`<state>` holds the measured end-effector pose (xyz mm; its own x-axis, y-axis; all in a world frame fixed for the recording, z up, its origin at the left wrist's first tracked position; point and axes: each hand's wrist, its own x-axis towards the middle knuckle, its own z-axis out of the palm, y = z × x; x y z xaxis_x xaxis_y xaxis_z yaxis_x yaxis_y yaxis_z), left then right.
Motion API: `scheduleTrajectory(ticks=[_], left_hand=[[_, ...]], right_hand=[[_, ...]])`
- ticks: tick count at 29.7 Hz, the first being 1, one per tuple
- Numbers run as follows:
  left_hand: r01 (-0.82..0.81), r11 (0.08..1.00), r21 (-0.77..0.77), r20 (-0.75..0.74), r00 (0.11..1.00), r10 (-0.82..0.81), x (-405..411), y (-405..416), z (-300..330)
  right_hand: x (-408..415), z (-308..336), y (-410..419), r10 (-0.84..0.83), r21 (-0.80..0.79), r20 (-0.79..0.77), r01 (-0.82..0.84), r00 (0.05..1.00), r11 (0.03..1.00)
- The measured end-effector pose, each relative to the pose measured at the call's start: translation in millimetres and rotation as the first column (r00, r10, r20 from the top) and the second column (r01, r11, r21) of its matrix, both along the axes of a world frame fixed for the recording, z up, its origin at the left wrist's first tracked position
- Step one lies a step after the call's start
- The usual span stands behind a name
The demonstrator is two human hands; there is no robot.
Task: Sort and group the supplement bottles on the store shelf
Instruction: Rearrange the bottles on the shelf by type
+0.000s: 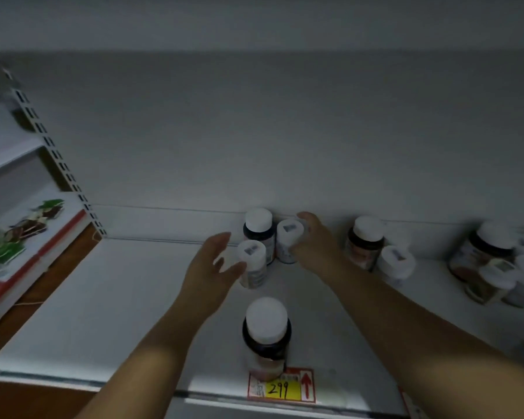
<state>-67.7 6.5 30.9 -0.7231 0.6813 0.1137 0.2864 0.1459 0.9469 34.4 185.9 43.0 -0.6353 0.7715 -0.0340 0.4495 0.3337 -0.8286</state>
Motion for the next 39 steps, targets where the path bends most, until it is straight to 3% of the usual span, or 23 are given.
scheduleTrajectory(ticks=[5, 9, 12, 14, 16, 18, 21, 28, 33, 37, 39], left_hand=[[0.126, 0.992, -0.002, -0.005, 0.992, -0.126, -6.5, 23.7, -30.5], [0.059, 0.998, -0.007, 0.011, 0.998, -0.059, -5.0, 18.7, -21.5], [0.001, 0.991, 0.134, 0.109, 0.994, -0.015, -14.4, 2.3, 15.1], [0.028, 0.976, 0.215, 0.146, 0.987, -0.060, -12.4, -9.9, 50.2], [0.079, 0.973, 0.219, 0.137, 0.984, -0.110, 3.2, -17.2, 80.8], [0.195, 0.965, 0.175, 0.068, 0.976, -0.209, 33.2, -19.1, 101.6], [0.250, 0.961, 0.118, -0.004, 0.968, -0.251, 85.9, -12.3, 117.7], [0.338, 0.939, 0.068, 0.088, 0.935, -0.344, 173.7, 22.8, 121.0], [0.389, 0.921, 0.029, -0.024, 0.921, -0.389, 227.2, 69.7, 113.6], [0.306, 0.918, -0.251, -0.362, 0.850, -0.383, 245.2, 105.8, 92.4], [0.273, 0.877, -0.394, -0.346, 0.840, -0.417, 254.5, 118.0, 77.5]], right_hand=[[-12.5, -10.5, -4.2, -0.071, 0.000, 0.038, 0.071, 0.997, 0.997], [0.2, -2.0, -14.6, -0.136, 0.026, -0.034, 0.136, 0.990, 0.990], [33.5, 18.6, -18.9, -0.147, -0.161, -0.232, 0.111, 0.962, 0.981], [65.1, 40.0, -24.8, -0.137, -0.353, -0.392, -0.011, 0.910, 0.936], [96.0, 60.6, -30.4, -0.032, -0.401, -0.481, -0.188, 0.876, 0.897], [120.8, 77.1, -37.7, 0.119, -0.342, -0.505, -0.326, 0.855, 0.881], [151.7, 88.4, -42.0, 0.185, -0.281, -0.500, -0.360, 0.846, 0.889], [236.6, 92.4, -15.1, 0.134, -0.277, -0.550, -0.332, 0.824, 0.902], [318.1, 94.5, 25.1, -0.054, -0.242, -0.571, -0.105, 0.819, 0.965], [367.3, 86.5, 49.7, -0.107, -0.227, -0.558, -0.028, 0.823, 0.974], [391.7, 84.7, 62.0, -0.132, -0.223, -0.561, 0.004, 0.818, 0.975]])
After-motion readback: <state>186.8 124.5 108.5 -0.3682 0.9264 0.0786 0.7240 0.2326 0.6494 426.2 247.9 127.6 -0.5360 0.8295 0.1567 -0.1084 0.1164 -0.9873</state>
